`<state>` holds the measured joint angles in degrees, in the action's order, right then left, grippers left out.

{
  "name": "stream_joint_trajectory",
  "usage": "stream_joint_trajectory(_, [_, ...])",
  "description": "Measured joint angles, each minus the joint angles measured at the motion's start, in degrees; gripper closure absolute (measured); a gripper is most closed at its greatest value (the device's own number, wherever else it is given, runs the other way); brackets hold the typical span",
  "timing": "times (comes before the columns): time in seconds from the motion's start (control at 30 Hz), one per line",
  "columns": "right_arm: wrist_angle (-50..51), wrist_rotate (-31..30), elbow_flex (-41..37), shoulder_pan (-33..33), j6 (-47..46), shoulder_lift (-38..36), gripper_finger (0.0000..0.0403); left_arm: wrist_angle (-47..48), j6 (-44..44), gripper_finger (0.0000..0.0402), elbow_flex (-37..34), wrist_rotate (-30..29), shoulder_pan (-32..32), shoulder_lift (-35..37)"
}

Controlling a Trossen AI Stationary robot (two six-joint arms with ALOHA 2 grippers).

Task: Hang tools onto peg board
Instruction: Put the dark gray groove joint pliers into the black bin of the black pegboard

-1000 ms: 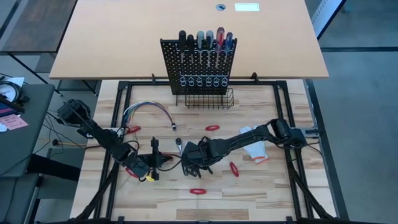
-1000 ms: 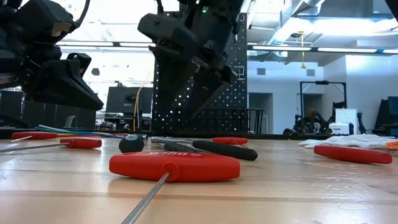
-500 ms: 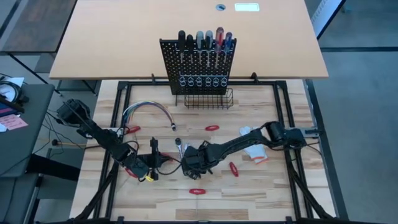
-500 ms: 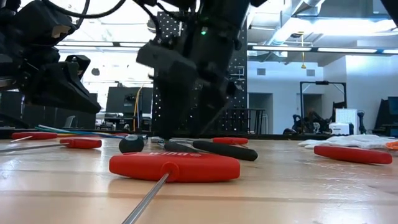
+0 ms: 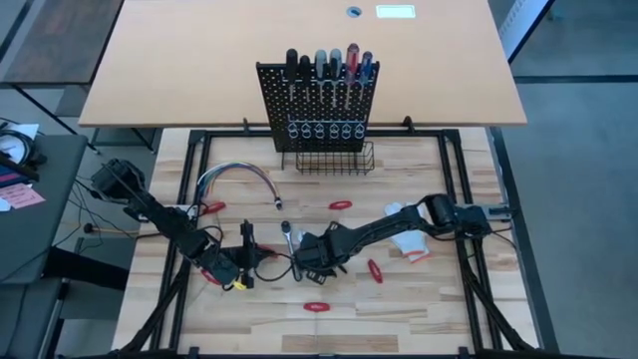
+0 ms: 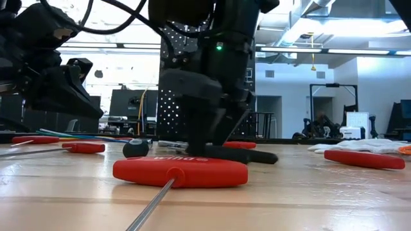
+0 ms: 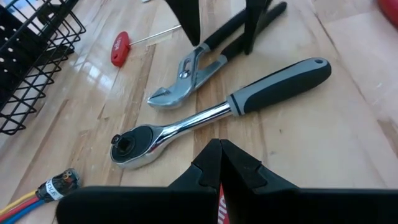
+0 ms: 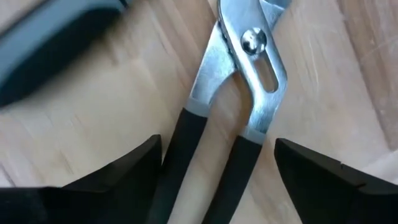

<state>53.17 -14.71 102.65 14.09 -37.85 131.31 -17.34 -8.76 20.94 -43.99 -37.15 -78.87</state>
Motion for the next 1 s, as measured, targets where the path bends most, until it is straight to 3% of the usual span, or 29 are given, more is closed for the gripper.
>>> stream_joint_trajectory(0.23, [2.4,1.3,-2.2,-0.1,6.1,-0.3,0.0143,-0.1,-0.5,0.0401,0.0,0.0,0.0,0.0])
stream_joint_trajectory(0.73, [-1.7,3.6,-6.5,-0.5,11.7,-1.4,0.0356,0.0,-0.5,0.0401,0.0,0.0,0.0,0.0])
stream_joint_trajectory(0.83, [-2.1,3.4,-6.5,-0.5,12.6,-2.2,0.0373,0.0,-0.5,0.0401,0.0,0.0,0.0,0.0])
stream_joint_trajectory(1.0, [-2.7,3.1,-6.5,-0.5,14.1,-2.9,0.0365,0.0,-0.5,0.0401,0.0,0.0,0.0,0.0])
